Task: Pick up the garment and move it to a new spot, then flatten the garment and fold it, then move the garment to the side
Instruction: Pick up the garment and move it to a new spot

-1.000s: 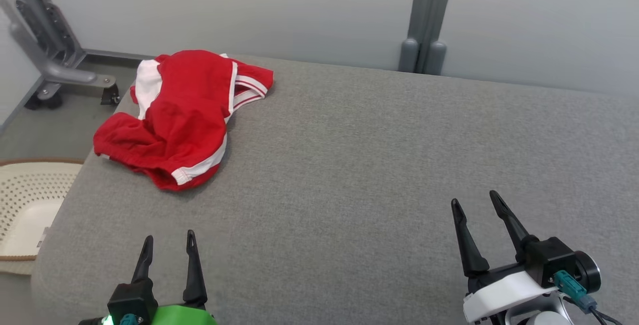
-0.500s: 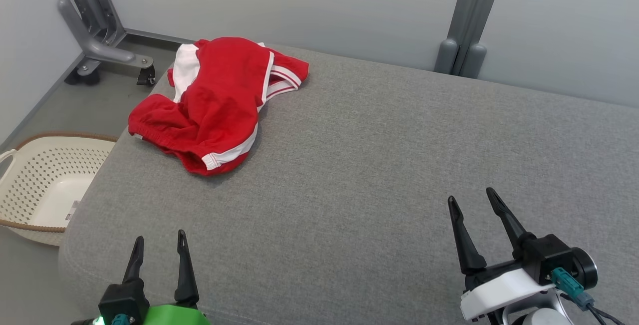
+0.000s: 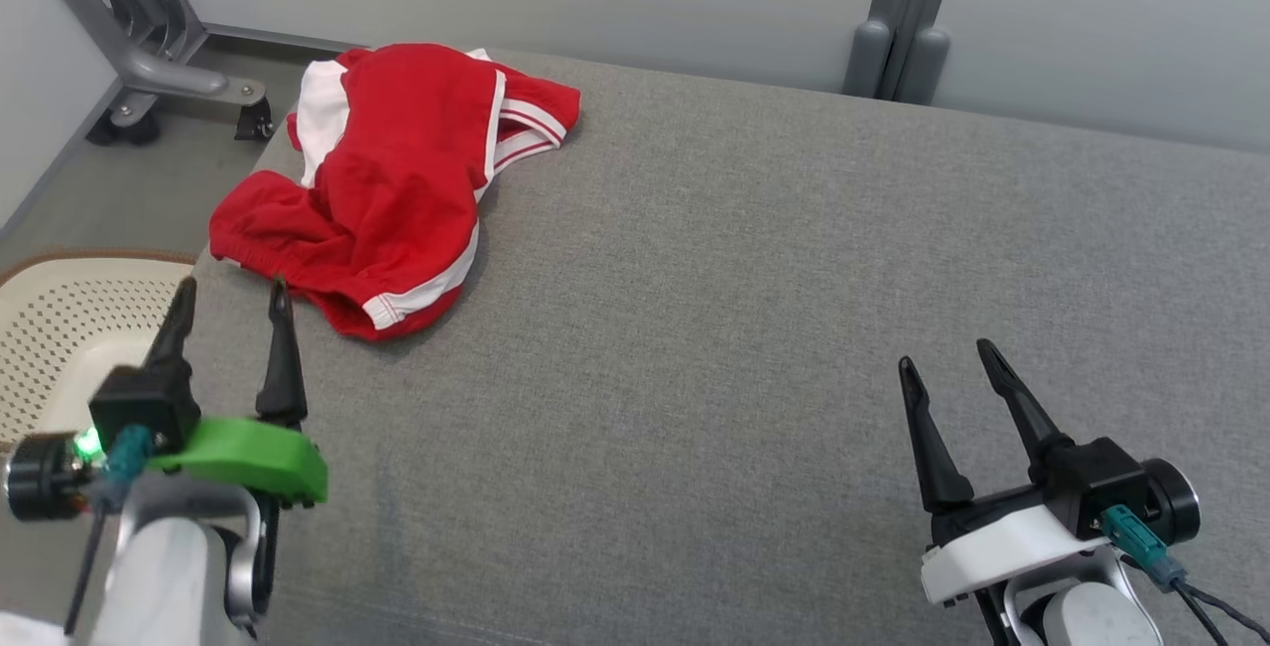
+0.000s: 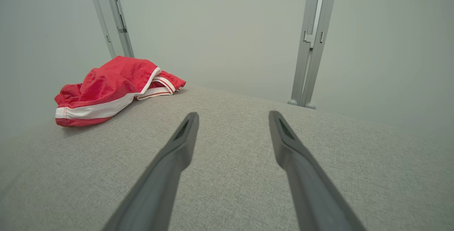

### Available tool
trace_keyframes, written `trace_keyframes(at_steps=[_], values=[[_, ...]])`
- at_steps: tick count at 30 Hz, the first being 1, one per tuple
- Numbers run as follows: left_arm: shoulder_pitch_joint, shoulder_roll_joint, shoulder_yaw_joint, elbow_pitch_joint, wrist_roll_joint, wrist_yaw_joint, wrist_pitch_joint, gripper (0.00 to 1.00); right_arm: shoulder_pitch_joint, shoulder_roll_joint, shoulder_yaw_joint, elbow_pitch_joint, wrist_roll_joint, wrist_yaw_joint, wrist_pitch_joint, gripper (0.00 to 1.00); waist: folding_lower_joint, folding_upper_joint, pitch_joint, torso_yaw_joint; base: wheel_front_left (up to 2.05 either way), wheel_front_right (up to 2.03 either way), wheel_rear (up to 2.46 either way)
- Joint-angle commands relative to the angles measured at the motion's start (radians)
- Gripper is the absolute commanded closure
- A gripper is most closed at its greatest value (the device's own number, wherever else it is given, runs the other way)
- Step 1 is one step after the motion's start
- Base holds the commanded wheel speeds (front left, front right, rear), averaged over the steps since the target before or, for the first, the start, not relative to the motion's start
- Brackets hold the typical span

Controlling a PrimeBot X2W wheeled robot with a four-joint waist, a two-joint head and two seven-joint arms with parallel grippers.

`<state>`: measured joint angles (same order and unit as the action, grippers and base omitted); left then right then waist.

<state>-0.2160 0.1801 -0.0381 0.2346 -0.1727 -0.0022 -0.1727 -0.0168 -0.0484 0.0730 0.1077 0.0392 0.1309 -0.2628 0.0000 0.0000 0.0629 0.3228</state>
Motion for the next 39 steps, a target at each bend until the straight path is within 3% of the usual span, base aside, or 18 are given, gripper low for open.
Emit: trace_keyframes(at_steps=[1, 9, 15, 30, 31, 33, 34, 39], values=[[-0.049, 0.017, -0.001, 0.011, -0.010, -0.019, 0.033, 0.00, -0.018, -0.004, -0.004, -0.006, -0.014, 0.000, -0.003, 0.00, 0.0000, 0.0000, 0.029, -0.010, 0.00, 0.00, 0.00], [-0.278, 0.100, -0.043, 0.173, -0.074, -0.105, 0.287, 0.00, -0.069, -0.004, 0.008, -0.012, -0.043, 0.000, -0.003, 0.00, 0.0000, 0.0000, 0.115, -0.042, 0.00, 0.00, 0.00], [-0.365, 0.120, -0.084, 0.305, -0.181, -0.126, 0.432, 0.00, -0.106, -0.004, 0.007, -0.019, -0.075, 0.000, -0.003, 0.00, 0.0000, 0.0000, 0.189, -0.074, 0.00, 0.00, 0.00], [-0.400, 0.175, -0.210, 0.464, -0.365, -0.129, 0.504, 0.00, -0.157, -0.004, 0.003, -0.031, -0.110, 0.000, -0.003, 0.00, 0.0000, 0.0000, 0.296, -0.119, 0.00, 0.00, 0.00], [-0.404, 0.177, -0.214, 0.479, -0.370, -0.129, 0.506, 0.13, -0.159, -0.004, 0.003, -0.031, -0.112, 0.000, -0.003, 0.00, 0.0000, 0.0000, 0.298, -0.121, 0.00, 0.00, 0.00], [-0.406, 0.178, -0.222, 0.503, -0.378, -0.128, 0.507, 0.93, -0.160, -0.004, 0.006, -0.030, -0.114, 0.000, -0.003, 0.00, 0.0000, 0.0000, 0.301, -0.125, 0.00, 0.00, 0.00], [-0.407, 0.177, -0.227, 0.510, -0.382, -0.128, 0.504, 1.00, -0.161, -0.004, 0.006, -0.028, -0.114, 0.000, -0.003, 0.00, 0.0000, 0.0000, 0.301, -0.127, 0.00, 0.00, 0.00], [-0.430, 0.205, -0.242, 0.526, -0.397, -0.128, 0.462, 1.00, -0.157, -0.004, -0.002, -0.022, -0.109, 0.000, -0.003, 0.00, 0.0000, 0.0000, 0.285, -0.131, 0.00, 0.00, 0.00]])
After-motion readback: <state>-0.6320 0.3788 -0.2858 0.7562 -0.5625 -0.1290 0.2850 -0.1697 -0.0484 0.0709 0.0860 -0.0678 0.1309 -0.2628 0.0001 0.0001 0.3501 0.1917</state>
